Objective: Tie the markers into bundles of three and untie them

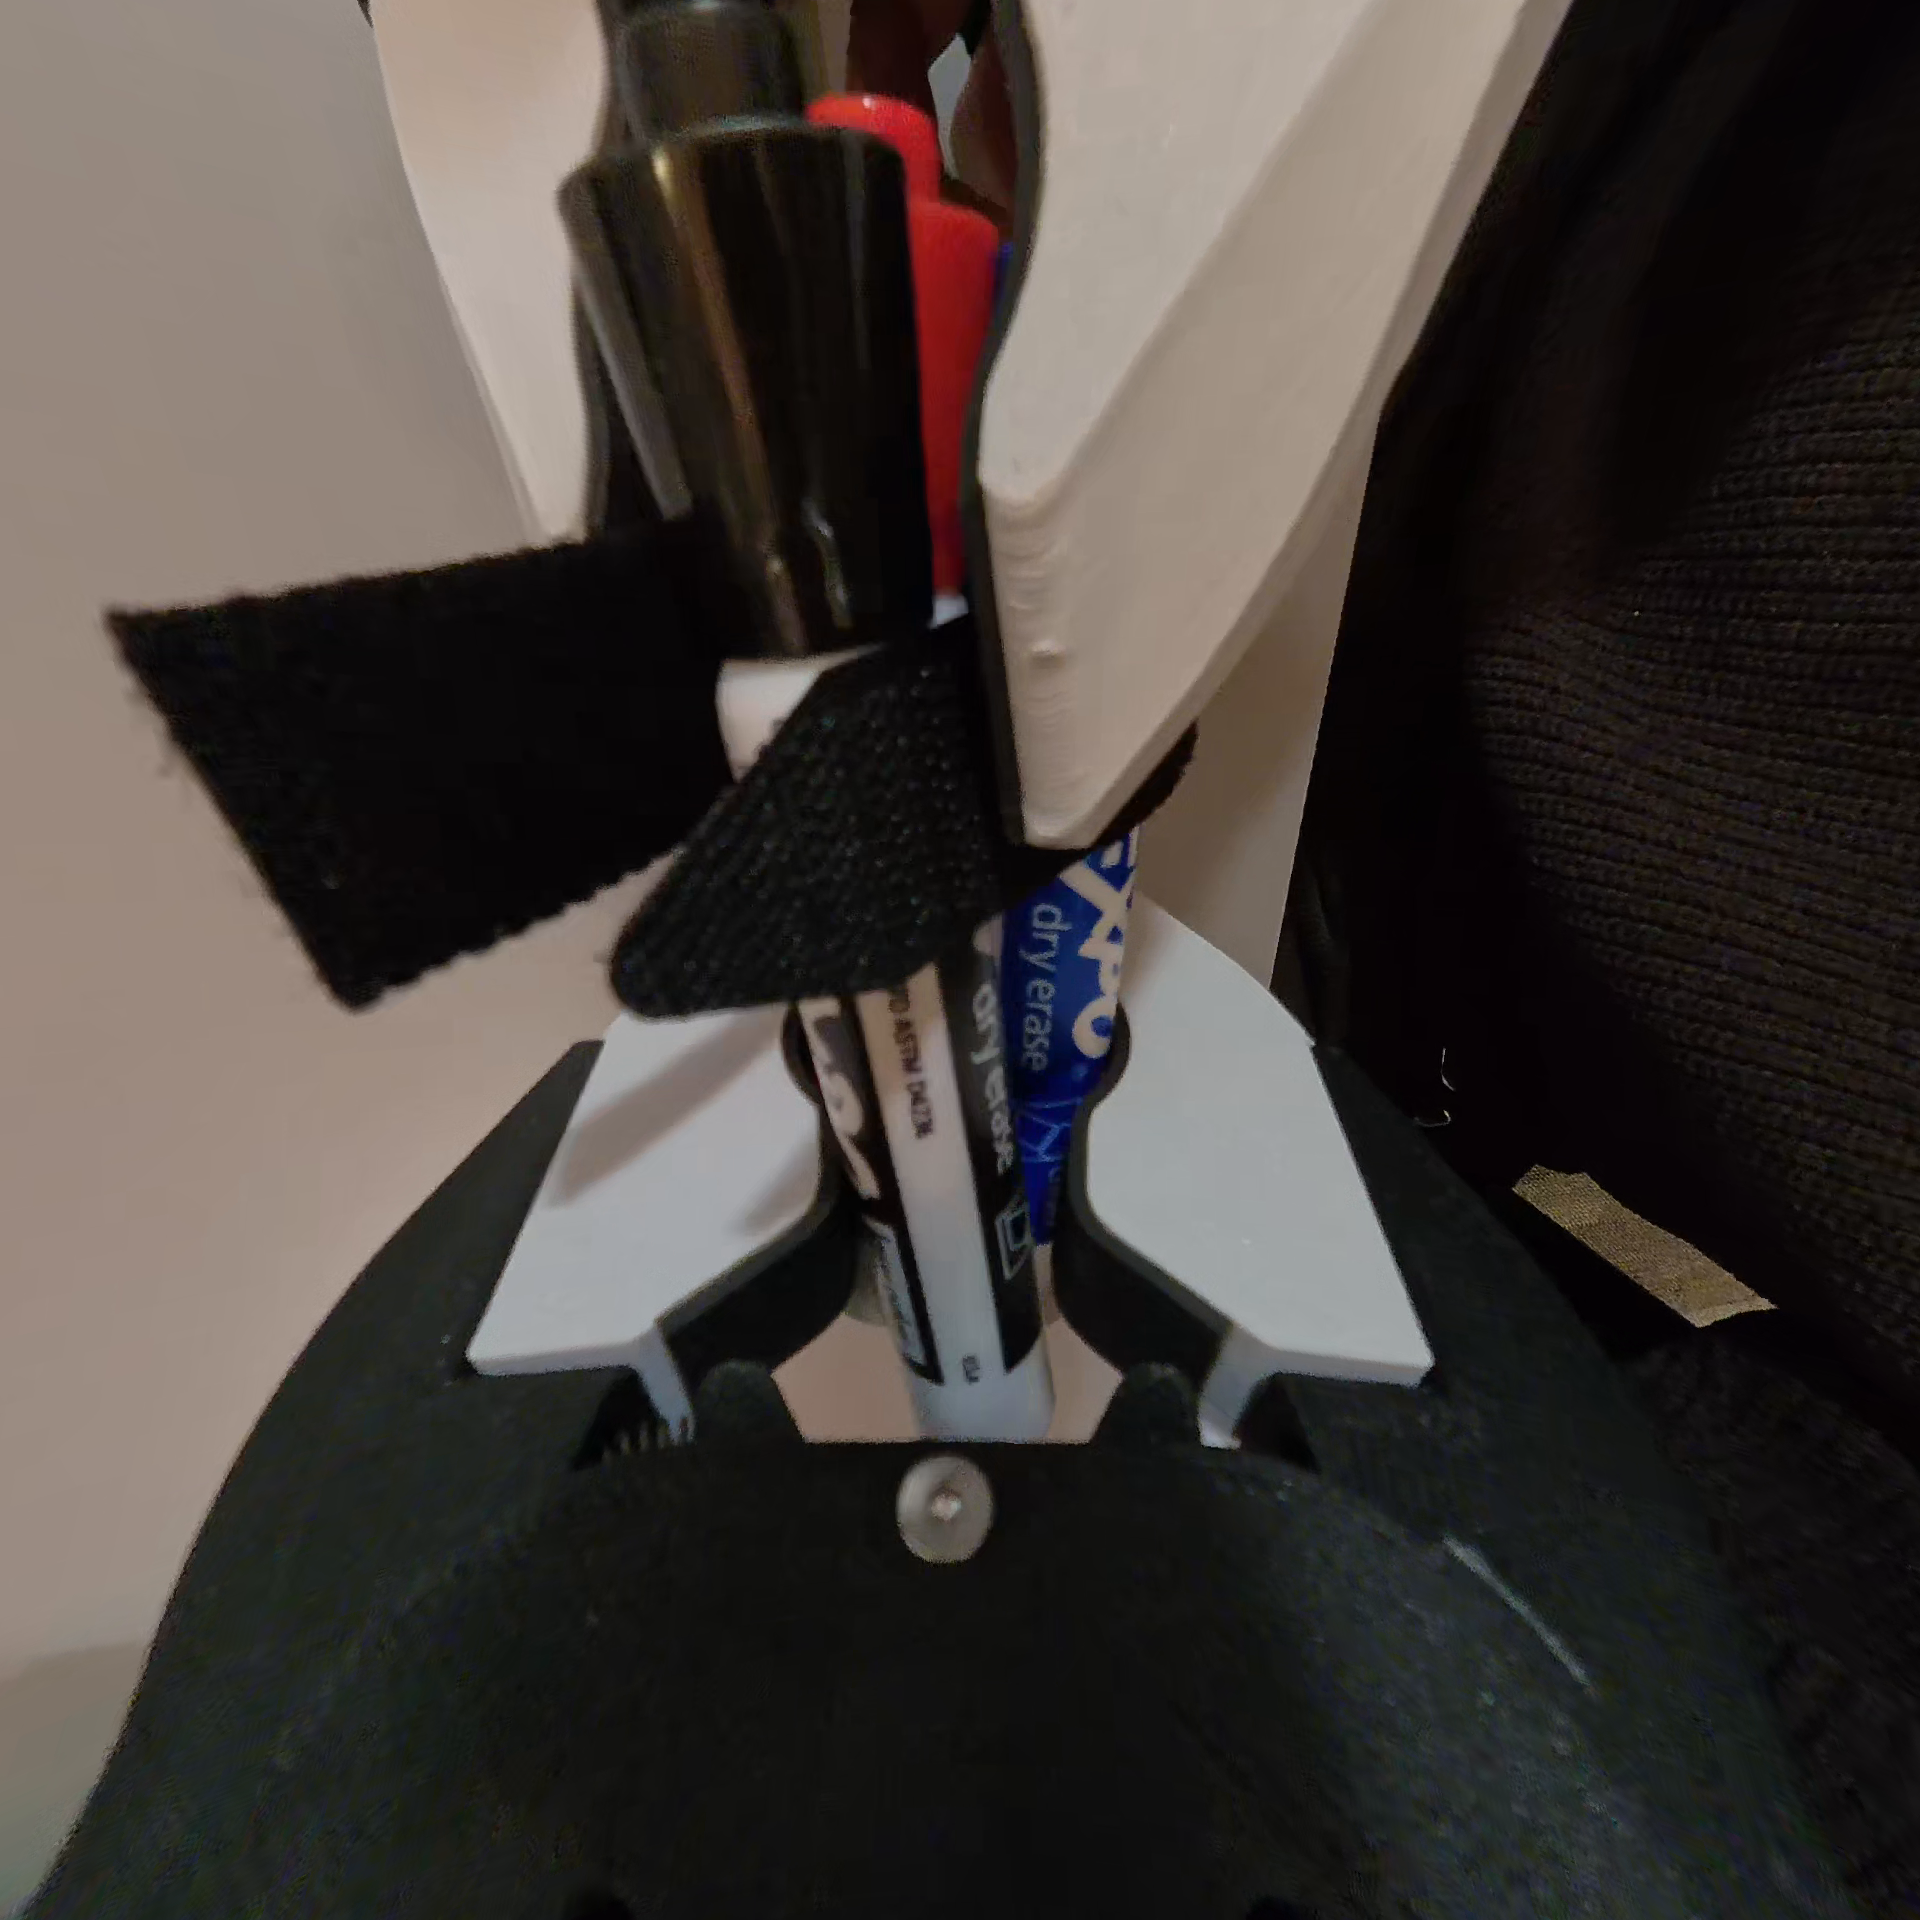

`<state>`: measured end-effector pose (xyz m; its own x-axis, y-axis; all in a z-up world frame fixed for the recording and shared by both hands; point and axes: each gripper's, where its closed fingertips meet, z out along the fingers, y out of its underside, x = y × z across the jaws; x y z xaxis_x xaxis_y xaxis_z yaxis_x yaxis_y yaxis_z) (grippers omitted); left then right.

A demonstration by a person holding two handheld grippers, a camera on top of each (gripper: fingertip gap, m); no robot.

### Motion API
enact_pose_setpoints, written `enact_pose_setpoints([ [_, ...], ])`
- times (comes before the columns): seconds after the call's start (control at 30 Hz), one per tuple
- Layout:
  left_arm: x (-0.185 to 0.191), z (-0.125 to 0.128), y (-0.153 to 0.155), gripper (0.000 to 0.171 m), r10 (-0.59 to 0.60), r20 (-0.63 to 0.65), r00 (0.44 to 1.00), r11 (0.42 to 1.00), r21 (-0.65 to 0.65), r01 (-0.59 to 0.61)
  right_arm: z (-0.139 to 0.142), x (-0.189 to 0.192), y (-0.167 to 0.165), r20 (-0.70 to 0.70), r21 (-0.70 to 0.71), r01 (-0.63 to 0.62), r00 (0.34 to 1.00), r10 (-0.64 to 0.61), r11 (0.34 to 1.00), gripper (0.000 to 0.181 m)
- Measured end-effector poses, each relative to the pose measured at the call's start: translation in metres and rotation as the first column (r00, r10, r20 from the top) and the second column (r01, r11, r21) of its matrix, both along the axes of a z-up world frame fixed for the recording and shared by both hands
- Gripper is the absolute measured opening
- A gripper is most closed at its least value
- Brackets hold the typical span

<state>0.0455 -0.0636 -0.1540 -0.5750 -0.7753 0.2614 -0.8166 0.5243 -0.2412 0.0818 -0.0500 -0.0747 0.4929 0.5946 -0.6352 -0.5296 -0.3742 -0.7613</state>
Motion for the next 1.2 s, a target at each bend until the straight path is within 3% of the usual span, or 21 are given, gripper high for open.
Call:
enact_pose_setpoints([
  [0.3, 0.000, -0.002, 0.003, 0.047, -0.003, 0.004, 1.000, 1.000, 0.029, 0.003, 0.002, 0.001, -0.003, 0.037, 0.014, -0.008, 0.999, 0.007, 1.000, 0.035],
  [0.6, -0.002, -0.006, 0.000, 0.048, -0.003, -0.027, 1.000, 1.000, 0.029, 0.004, 0.000, -0.002, -0.006, 0.183, 0.036, -0.023, 0.983, 0.016, 0.999, 0.036],
  [0.97, -0.002, -0.010, -0.001, 0.046, 0.031, -0.047, 0.998, 1.000, 0.007, -0.031, -0.011, -0.008, -0.013, 0.531, 0.090, -0.052, 0.847, -0.004, 0.995, 0.052],
  [1.2, -0.003, -0.015, 0.003, 0.046, 0.033, -0.054, 0.998, 0.999, 0.009, -0.032, -0.013, 0.029, -0.020, 0.641, 0.091, 0.021, 0.764, -0.075, 0.996, 0.059],
])
